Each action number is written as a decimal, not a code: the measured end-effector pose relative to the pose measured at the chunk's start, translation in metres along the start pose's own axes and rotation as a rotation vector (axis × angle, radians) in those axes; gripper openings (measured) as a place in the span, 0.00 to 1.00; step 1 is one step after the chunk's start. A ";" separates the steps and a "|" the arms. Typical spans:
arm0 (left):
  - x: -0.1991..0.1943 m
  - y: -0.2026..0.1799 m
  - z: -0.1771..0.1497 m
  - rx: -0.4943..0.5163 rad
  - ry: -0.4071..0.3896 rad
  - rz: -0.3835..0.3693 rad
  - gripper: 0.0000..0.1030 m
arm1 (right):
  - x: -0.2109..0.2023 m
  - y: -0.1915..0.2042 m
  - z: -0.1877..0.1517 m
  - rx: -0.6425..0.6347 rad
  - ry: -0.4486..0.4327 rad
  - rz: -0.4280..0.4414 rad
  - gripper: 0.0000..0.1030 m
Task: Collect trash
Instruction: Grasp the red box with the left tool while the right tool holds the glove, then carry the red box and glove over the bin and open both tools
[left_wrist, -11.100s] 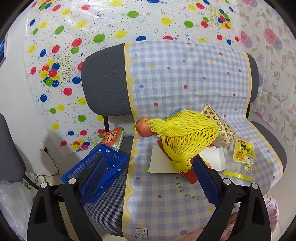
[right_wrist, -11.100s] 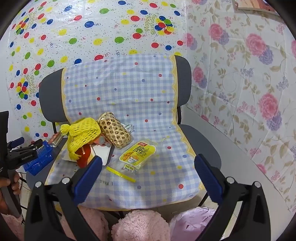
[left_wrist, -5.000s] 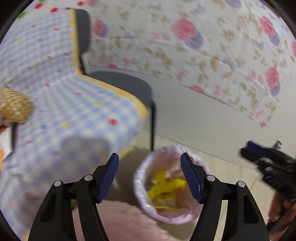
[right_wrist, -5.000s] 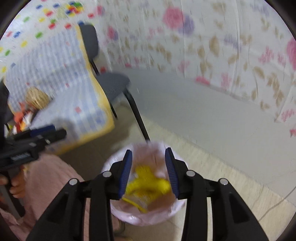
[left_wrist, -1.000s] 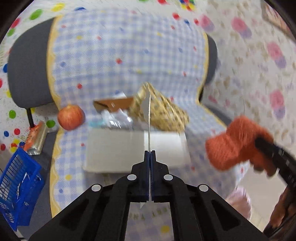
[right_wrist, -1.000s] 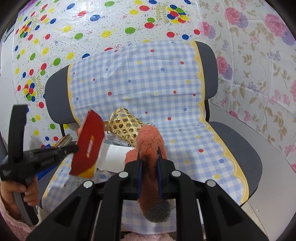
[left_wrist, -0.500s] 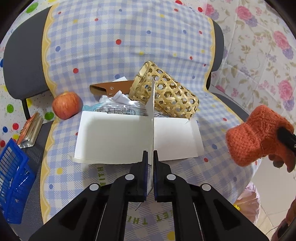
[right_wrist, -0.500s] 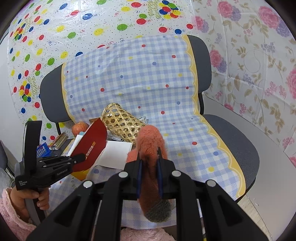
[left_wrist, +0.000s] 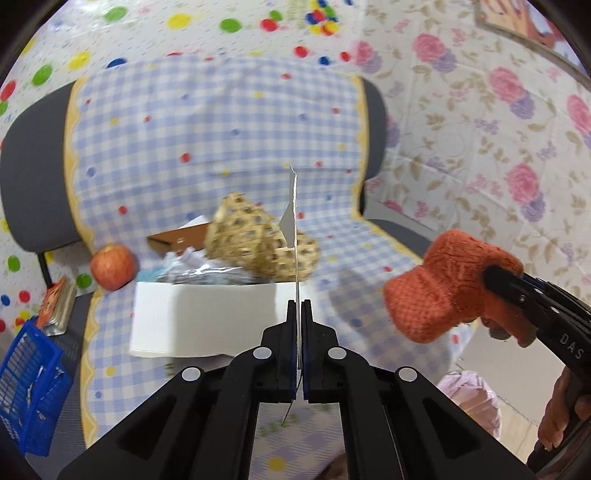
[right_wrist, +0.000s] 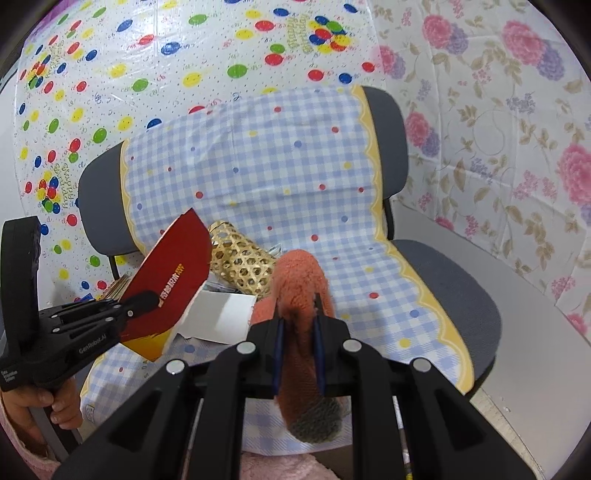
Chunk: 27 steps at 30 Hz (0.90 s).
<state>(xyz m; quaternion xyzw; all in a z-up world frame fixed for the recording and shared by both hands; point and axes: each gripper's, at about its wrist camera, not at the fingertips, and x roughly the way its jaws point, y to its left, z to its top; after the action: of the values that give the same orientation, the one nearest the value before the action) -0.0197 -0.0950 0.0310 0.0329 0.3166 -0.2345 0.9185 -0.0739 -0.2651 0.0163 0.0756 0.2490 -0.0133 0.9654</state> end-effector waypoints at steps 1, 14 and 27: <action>-0.001 -0.007 -0.001 0.007 -0.002 -0.015 0.02 | -0.004 -0.002 0.000 0.002 -0.004 -0.008 0.13; -0.016 -0.099 -0.033 0.117 -0.018 -0.222 0.02 | -0.084 -0.063 -0.047 0.087 -0.011 -0.209 0.13; 0.009 -0.194 -0.077 0.235 0.096 -0.462 0.02 | -0.140 -0.125 -0.118 0.218 0.058 -0.400 0.14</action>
<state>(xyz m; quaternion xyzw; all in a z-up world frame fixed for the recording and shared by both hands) -0.1453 -0.2548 -0.0187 0.0775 0.3295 -0.4715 0.8144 -0.2606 -0.3722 -0.0354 0.1290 0.2837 -0.2289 0.9222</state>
